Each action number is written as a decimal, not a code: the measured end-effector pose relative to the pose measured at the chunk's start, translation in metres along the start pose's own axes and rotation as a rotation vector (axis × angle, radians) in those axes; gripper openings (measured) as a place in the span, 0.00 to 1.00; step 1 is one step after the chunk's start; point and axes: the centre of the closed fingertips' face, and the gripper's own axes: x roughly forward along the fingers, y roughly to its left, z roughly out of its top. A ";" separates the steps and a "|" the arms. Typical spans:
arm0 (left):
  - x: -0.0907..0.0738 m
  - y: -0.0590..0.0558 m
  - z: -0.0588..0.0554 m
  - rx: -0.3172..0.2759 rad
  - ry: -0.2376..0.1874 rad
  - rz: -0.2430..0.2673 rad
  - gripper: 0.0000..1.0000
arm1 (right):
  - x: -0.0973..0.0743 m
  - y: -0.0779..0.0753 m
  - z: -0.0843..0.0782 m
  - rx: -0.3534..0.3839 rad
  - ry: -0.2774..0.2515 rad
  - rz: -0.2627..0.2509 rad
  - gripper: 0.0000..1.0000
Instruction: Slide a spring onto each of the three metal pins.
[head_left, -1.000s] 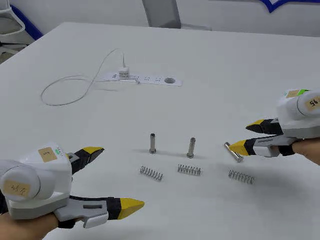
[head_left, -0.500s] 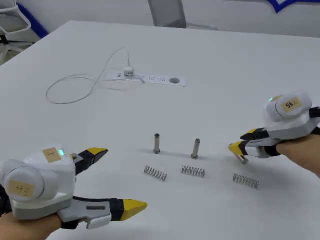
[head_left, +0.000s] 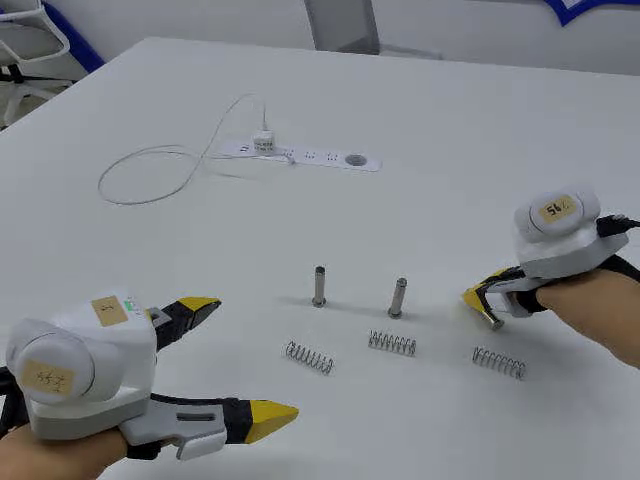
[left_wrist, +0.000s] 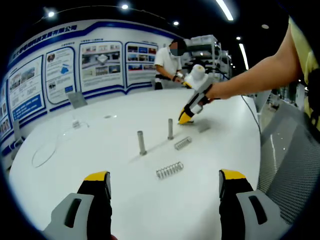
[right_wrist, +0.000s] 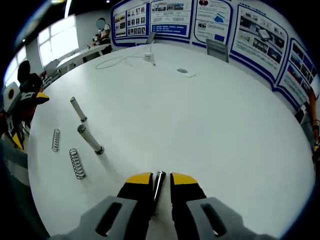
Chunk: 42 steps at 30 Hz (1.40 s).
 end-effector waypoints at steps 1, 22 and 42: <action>0.000 0.000 0.000 -0.002 0.000 0.000 0.91 | 0.000 0.000 0.000 0.002 0.004 0.000 0.15; -0.001 0.003 0.001 -0.006 -0.008 0.005 0.90 | 0.000 0.003 -0.003 0.115 0.026 0.014 0.09; 0.000 -0.002 0.009 0.018 -0.015 -0.010 0.90 | -0.043 0.007 0.003 0.099 -0.089 -0.010 0.09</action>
